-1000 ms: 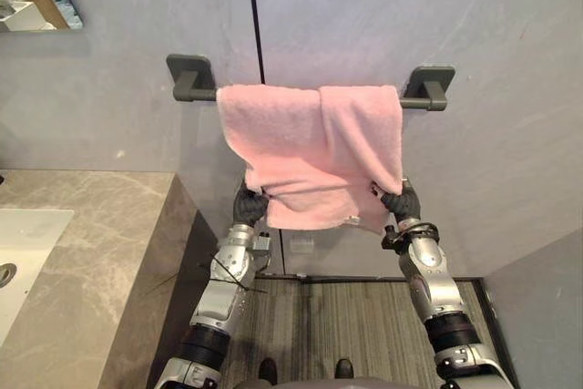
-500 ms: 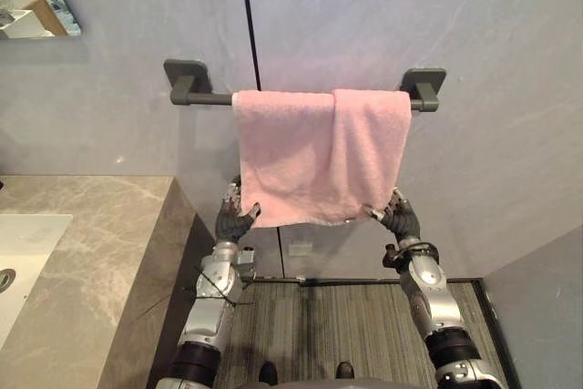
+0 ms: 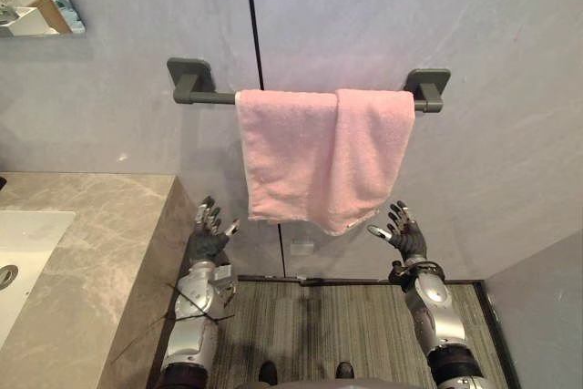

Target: Organize washtable

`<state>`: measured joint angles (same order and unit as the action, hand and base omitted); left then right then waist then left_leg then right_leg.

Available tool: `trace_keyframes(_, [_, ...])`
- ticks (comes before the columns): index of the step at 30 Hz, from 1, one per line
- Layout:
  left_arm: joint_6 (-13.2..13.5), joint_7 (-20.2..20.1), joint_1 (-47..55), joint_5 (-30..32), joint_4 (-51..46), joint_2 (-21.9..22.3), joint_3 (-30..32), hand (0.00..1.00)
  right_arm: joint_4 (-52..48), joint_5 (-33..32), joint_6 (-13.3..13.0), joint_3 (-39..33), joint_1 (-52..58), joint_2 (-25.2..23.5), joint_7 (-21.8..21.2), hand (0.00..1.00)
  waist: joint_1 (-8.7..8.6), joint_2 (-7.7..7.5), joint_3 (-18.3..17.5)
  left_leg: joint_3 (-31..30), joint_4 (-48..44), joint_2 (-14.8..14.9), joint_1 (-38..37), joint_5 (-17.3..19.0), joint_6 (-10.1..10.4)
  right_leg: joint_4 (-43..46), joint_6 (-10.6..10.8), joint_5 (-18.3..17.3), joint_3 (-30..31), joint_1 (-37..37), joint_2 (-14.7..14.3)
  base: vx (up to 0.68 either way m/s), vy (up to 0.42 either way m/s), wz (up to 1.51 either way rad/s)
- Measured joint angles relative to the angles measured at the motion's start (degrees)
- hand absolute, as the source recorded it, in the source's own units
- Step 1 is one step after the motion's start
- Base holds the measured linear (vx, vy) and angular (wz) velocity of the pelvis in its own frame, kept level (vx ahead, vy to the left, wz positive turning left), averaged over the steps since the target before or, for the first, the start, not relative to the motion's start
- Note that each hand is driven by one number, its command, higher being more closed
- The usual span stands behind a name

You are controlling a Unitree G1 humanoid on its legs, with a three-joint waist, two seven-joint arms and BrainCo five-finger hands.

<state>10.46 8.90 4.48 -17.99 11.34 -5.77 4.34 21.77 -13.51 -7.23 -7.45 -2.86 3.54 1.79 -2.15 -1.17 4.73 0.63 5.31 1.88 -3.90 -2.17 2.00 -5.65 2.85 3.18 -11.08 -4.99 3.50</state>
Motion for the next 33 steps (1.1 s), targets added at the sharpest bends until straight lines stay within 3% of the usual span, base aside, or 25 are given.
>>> trace_keyframes(4, [0.0, 1.4, 1.8, -2.9, -0.9, 1.1, 6.4, 0.00, -2.6, 0.0, 0.0, -5.9, 2.0, -0.1, 3.3, 0.00, 0.19, -0.01, 0.0, -0.2, 0.0, 0.1, 0.0, 0.0, 0.0, 0.0, 0.0, 0.0, 0.2, -0.2, 0.4, -0.02, 0.001, 0.02])
trace_keyframes(9, [0.0, 1.4, 5.9, -4.1, -10.9, 4.7, 11.8, 0.00, -13.7, 0.1, -0.1, -13.7, 3.4, -0.3, 6.0, 0.00, 0.22, -0.03, 0.0, -0.1, 0.0, 0.1, -0.9, 0.1, 0.0, 0.0, 0.0, -0.2, 0.2, -1.1, 0.4, -0.02, -0.006, 0.00])
trace_keyframes(16, [2.7, 2.5, 5.7, -3.9, -29.6, 5.1, 15.9, 0.00, -27.3, 0.7, -1.6, -15.5, 3.0, -0.2, 6.9, 0.00, 0.17, 0.17, -0.1, -0.2, 0.1, 0.1, -0.9, 0.1, 0.0, 0.0, 0.0, -0.3, 0.2, -1.2, 0.5, -0.04, -0.011, 0.01])
trace_keyframes(21, [5.6, 1.0, 5.0, -3.8, -40.8, 3.0, 9.6, 0.00, -38.1, 0.6, -5.7, -9.1, -0.4, 1.7, 3.9, 0.00, 0.14, 0.43, -0.3, 0.1, 0.0, 0.0, -1.4, 0.0, 0.0, 0.0, 0.0, -0.2, 0.3, -1.4, 0.5, -0.02, -0.007, -0.03])
trace_keyframes(26, [6.3, -2.7, -0.8, -3.9, -45.4, 0.0, -3.1, 0.00, -43.8, -0.5, -7.6, 3.1, -4.6, 3.8, -2.0, 0.00, 0.14, 1.33, -0.9, 0.5, 0.0, 0.0, -1.9, 0.1, 0.0, 0.1, 0.0, -0.3, 0.4, -1.8, 0.5, -0.02, -0.005, -0.02])
trace_keyframes(33, [6.4, -9.1, -3.7, -10.2, -44.5, -1.4, -15.7, 0.00, -44.2, -3.9, -7.7, 10.7, -5.8, 4.6, -8.3, 0.00, -0.08, 1.57, -1.0, 1.1, 0.0, 0.0, -2.7, 0.1, 0.0, 0.7, 0.1, -0.3, 1.0, -1.8, 0.3, -0.05, -0.009, -0.06])
